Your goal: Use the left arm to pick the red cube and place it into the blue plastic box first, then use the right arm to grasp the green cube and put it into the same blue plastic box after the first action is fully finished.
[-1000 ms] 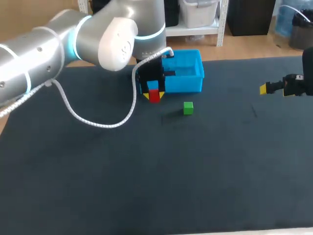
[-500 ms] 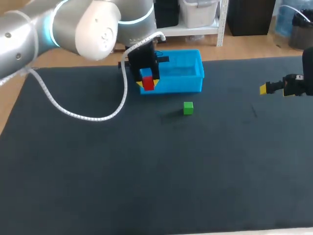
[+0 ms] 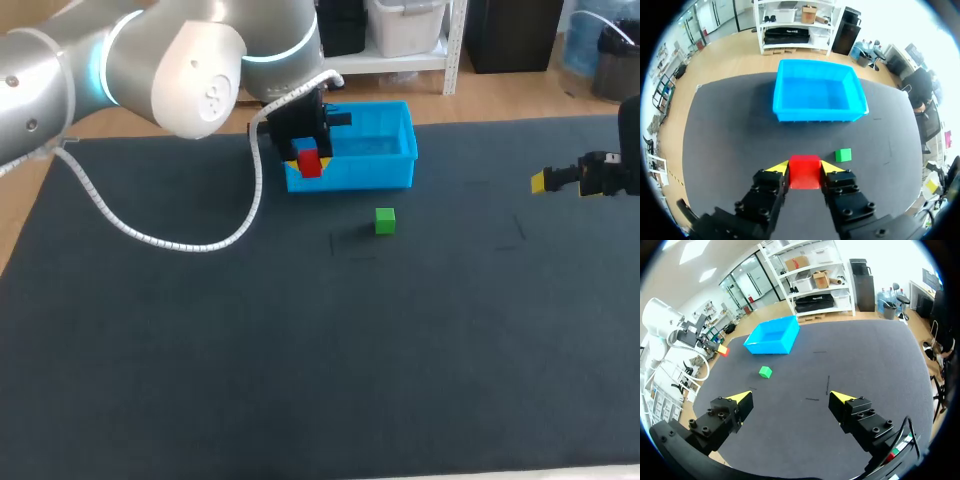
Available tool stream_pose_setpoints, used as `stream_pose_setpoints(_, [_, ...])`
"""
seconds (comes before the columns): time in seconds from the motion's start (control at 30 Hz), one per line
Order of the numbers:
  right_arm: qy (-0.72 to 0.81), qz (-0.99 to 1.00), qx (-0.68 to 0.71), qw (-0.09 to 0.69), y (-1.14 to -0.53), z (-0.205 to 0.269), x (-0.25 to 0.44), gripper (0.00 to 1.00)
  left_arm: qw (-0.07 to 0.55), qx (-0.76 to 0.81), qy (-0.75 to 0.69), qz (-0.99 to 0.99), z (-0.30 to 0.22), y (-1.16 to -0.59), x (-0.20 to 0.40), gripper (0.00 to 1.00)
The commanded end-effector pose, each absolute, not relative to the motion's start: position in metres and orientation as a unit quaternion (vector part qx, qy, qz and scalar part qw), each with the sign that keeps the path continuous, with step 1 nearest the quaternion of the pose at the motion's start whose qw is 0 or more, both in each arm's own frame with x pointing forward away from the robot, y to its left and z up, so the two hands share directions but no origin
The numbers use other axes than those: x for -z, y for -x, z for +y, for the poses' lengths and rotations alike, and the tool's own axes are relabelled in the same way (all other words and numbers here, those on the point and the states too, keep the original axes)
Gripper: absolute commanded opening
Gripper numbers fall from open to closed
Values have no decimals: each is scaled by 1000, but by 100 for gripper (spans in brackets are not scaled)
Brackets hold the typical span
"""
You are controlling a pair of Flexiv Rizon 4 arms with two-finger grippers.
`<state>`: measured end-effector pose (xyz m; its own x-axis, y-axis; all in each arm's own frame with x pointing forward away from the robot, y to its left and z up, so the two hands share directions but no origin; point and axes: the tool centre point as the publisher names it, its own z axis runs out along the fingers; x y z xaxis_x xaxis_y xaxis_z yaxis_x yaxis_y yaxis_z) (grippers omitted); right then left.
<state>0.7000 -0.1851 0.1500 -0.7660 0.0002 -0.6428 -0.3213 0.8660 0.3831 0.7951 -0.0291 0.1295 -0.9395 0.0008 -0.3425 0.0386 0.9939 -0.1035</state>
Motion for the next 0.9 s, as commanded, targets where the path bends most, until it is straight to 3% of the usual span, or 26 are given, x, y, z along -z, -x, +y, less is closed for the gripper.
stream_pose_setpoints(0.03, [88, 908, -243, 330, -700, -185, -150, 100, 166, 48, -11, 985, -43, -816, -133, 0])
stream_pose_setpoints(0.9, [88, 908, -243, 330, -700, -185, -150, 100, 217, 52, -5, 975, -40, -905, -126, 0])
